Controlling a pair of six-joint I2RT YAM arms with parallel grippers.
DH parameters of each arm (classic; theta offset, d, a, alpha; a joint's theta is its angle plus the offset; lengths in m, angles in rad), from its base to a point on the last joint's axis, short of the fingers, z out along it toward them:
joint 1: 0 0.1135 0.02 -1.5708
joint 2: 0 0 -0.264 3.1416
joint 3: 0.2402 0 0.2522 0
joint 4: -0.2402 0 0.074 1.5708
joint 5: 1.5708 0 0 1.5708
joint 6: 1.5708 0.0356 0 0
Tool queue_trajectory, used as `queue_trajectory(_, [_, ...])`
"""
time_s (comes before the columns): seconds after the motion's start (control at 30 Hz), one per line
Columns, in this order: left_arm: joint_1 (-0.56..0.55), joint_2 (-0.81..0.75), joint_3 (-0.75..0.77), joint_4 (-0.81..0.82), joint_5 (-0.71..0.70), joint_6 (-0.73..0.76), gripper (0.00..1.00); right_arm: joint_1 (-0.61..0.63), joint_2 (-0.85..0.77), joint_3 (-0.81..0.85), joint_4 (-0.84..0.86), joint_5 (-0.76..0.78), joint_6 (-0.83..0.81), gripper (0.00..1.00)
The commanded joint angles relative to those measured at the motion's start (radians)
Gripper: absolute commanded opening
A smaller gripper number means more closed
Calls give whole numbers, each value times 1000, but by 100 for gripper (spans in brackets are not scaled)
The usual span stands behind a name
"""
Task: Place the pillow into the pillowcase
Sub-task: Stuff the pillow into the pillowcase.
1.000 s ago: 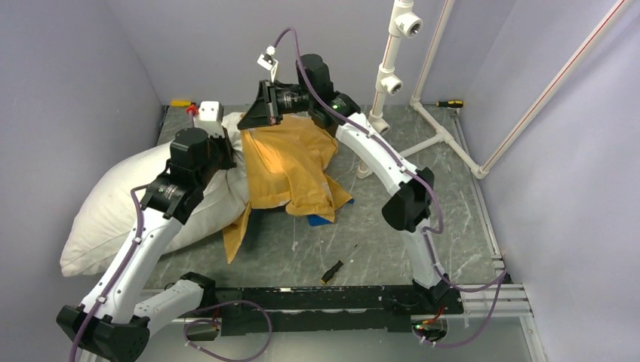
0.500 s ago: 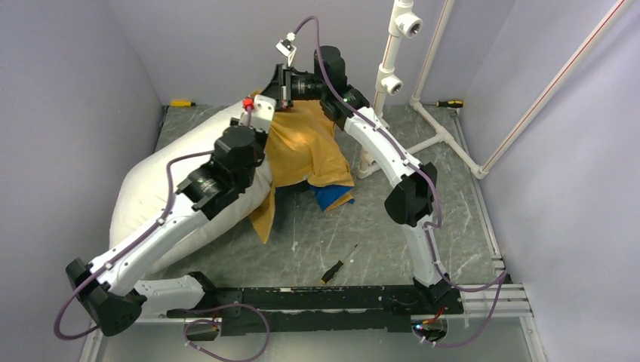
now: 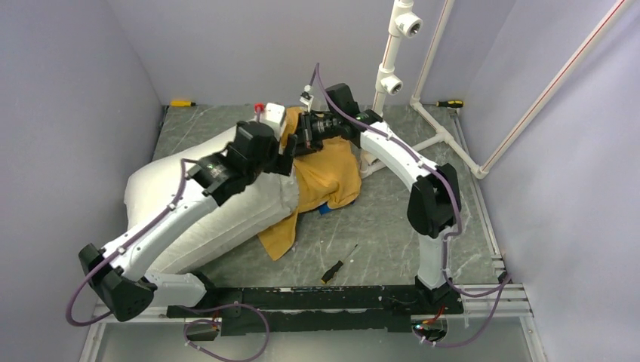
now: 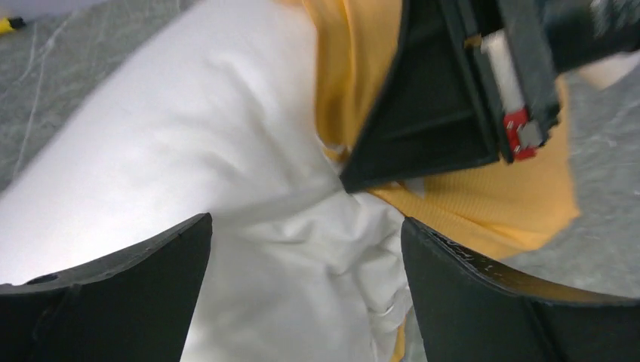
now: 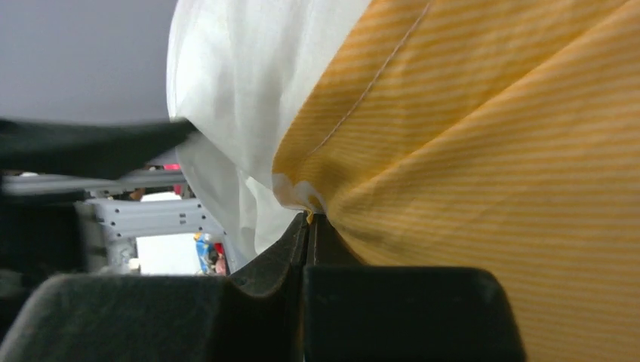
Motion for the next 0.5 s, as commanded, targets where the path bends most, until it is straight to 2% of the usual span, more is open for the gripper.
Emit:
queue_trajectory(0.0, [47, -45, 258, -276, 128, -10, 99, 10, -118, -86, -66, 32, -122, 0])
queue_trajectory(0.13, [194, 80, 485, -500, 349, -34, 100, 10, -167, -144, -72, 46, -142, 0])
queue_trajectory(0.2, [271, 189, 602, -597, 452, -80, 100, 10, -178, -148, -84, 51, -152, 0])
queue_trajectory(0.3, [330, 374, 724, -715, 607, -113, 99, 9, -188, -145, -102, 65, -163, 0])
queue_trajectory(0.37, [336, 444, 726, -737, 681, -123, 99, 7, -194, -144, -97, 76, -155, 0])
queue_trajectory(0.47, [337, 480, 599, -676, 777, -154, 98, -4, -210, -150, -53, 79, -125, 0])
